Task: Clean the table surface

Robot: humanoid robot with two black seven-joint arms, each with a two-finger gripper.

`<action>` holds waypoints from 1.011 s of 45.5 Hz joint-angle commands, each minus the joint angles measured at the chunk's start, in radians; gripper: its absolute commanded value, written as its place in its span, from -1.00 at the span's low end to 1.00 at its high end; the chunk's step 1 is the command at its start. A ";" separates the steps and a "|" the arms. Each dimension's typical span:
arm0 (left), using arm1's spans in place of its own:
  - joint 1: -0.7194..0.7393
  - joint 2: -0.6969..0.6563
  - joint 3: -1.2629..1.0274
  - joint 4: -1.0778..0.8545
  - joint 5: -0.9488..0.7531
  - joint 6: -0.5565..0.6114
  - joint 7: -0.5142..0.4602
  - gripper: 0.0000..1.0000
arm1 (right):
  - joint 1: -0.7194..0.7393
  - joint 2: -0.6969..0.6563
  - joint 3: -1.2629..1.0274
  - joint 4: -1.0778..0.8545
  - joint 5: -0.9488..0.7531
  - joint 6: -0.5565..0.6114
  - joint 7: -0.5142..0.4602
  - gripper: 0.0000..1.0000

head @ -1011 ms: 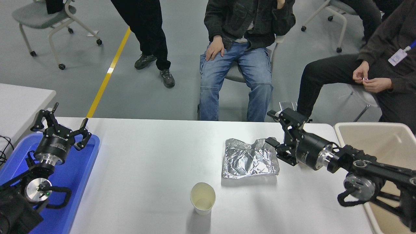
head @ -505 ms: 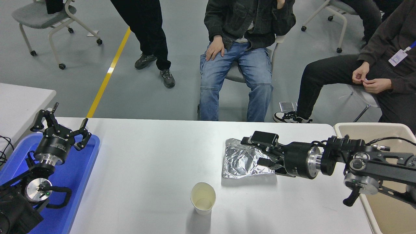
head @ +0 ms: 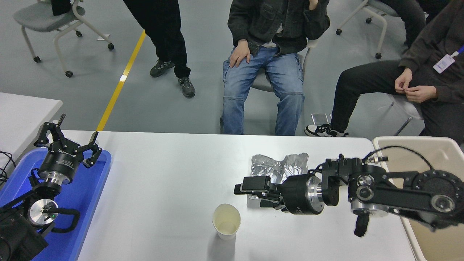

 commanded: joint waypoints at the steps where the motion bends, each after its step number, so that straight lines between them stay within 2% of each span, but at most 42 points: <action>1: 0.000 0.000 0.000 0.000 0.000 0.000 0.000 1.00 | -0.008 0.076 -0.052 -0.065 -0.066 -0.005 -0.052 0.97; 10: 0.000 0.000 0.000 0.000 0.000 0.000 0.000 1.00 | -0.005 0.135 -0.086 -0.140 -0.081 -0.008 -0.070 0.98; 29: 0.000 0.000 0.000 0.001 0.000 0.000 0.000 1.00 | 0.006 0.207 -0.117 -0.170 -0.098 -0.036 -0.077 0.97; 34: 0.000 0.000 0.000 0.000 0.000 0.000 0.000 1.00 | 0.006 0.217 -0.117 -0.178 -0.095 -0.053 -0.152 0.98; 46: 0.000 0.000 0.000 0.000 0.000 0.000 0.000 1.00 | -0.005 0.256 -0.140 -0.213 -0.097 -0.103 -0.245 0.98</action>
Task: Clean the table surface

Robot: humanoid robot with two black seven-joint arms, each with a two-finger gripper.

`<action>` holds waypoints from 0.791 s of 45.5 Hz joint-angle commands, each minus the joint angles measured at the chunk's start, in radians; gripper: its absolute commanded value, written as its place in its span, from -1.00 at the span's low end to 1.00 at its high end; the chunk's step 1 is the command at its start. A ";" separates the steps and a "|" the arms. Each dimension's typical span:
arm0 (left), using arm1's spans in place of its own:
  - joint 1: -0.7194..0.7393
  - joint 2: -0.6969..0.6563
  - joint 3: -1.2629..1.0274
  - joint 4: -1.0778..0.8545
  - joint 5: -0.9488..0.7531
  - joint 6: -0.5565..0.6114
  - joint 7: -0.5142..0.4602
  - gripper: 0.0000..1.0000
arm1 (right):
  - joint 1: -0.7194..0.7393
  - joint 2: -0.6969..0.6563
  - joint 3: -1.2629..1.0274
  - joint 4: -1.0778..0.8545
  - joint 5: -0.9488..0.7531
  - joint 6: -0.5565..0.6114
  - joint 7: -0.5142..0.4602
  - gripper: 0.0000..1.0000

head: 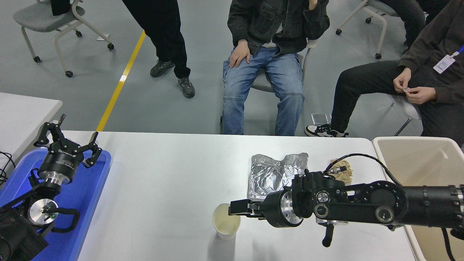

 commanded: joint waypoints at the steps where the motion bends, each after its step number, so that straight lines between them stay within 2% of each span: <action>1: 0.000 0.000 0.000 0.001 0.000 0.000 0.000 1.00 | -0.011 0.035 -0.020 -0.033 -0.004 -0.047 -0.092 0.98; 27: 0.000 0.000 0.000 0.000 0.000 0.000 0.000 1.00 | 0.012 0.040 -0.011 -0.009 0.059 -0.021 -0.109 0.98; 36: 0.000 0.000 0.000 0.000 0.000 0.000 0.001 1.00 | -0.004 0.109 -0.019 -0.049 0.047 -0.008 -0.111 0.98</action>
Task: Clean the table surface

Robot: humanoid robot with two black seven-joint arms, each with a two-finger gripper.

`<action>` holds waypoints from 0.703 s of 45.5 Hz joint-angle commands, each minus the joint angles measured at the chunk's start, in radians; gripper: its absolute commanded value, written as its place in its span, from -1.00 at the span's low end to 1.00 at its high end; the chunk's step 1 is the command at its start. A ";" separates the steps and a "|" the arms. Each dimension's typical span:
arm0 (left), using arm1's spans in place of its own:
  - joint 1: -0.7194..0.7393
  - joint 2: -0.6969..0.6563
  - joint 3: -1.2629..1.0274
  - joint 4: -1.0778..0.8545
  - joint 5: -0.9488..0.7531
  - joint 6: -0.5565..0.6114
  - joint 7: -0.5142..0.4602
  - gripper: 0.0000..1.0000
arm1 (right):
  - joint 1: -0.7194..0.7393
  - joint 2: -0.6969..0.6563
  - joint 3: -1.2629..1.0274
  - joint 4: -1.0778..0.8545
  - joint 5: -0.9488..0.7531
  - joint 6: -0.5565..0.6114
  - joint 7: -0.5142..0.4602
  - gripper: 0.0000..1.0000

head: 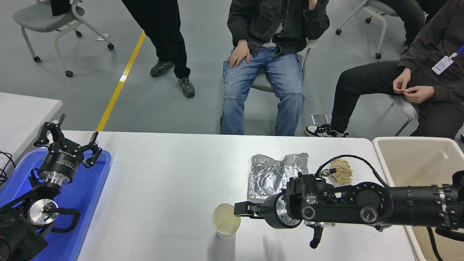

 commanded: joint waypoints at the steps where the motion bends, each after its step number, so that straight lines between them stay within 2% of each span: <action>1: 0.000 0.000 0.000 0.000 0.000 0.000 0.001 1.00 | -0.013 0.056 -0.007 -0.041 0.000 0.013 -0.004 0.98; 21: 0.000 0.000 0.000 0.000 0.000 0.000 0.001 1.00 | -0.021 0.098 0.008 -0.099 -0.001 0.013 -0.004 0.94; 32: 0.000 0.000 0.000 0.000 0.000 0.000 -0.001 1.00 | -0.010 0.105 0.008 -0.101 -0.001 0.011 -0.001 0.72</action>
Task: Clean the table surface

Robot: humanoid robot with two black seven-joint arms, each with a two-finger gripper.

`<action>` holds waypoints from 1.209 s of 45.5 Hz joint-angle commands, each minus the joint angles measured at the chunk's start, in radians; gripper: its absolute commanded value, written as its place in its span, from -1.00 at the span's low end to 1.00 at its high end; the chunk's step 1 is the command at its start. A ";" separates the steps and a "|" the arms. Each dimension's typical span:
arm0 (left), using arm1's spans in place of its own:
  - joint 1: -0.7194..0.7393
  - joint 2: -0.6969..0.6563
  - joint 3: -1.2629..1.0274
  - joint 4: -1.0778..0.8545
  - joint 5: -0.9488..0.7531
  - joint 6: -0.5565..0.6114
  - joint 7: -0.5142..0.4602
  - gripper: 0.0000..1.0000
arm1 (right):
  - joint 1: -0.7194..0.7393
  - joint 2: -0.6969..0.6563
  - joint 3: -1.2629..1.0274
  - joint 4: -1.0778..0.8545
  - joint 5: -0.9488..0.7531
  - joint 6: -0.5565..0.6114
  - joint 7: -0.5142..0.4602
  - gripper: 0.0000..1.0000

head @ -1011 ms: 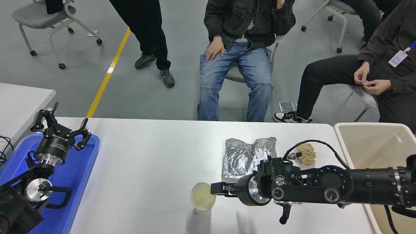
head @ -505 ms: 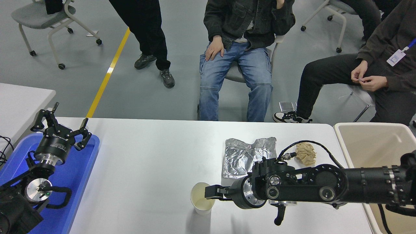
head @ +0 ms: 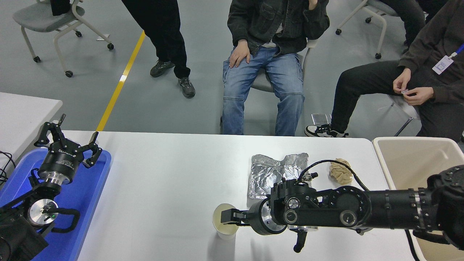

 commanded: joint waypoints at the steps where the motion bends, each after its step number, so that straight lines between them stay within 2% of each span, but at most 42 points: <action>1: 0.000 0.000 0.000 0.000 0.000 0.000 -0.001 1.00 | 0.008 0.011 0.001 -0.006 0.000 0.000 0.004 0.72; 8: 0.000 0.000 0.000 0.000 0.000 0.000 0.001 1.00 | 0.016 0.008 0.000 0.000 0.000 0.001 0.004 0.54; 11: 0.000 0.000 0.000 0.000 0.000 0.000 0.001 1.00 | 0.016 0.008 -0.002 0.003 0.000 0.003 0.004 0.39; 15: 0.000 0.000 0.000 0.000 0.000 0.000 0.001 1.00 | 0.016 0.008 -0.004 0.004 0.000 0.006 0.004 0.33; 18: 0.000 0.000 0.000 0.000 0.000 0.000 0.001 1.00 | 0.020 0.008 -0.007 0.007 0.000 0.015 0.004 0.18; 24: 0.000 0.000 0.000 0.000 0.000 0.000 -0.001 1.00 | 0.028 0.003 -0.010 0.009 0.003 0.055 0.007 -0.47; 28: 0.000 0.000 0.000 0.002 0.000 0.000 0.001 1.00 | 0.029 0.002 -0.010 0.010 0.007 0.079 0.018 -1.00; 36: 0.000 0.000 0.000 0.000 0.000 0.000 -0.001 1.00 | 0.035 0.000 -0.011 0.009 0.007 0.104 0.042 -1.00; 55: 0.000 0.000 0.000 0.000 0.000 0.000 -0.001 1.00 | 0.117 -0.058 0.001 0.053 0.018 0.139 0.033 -1.00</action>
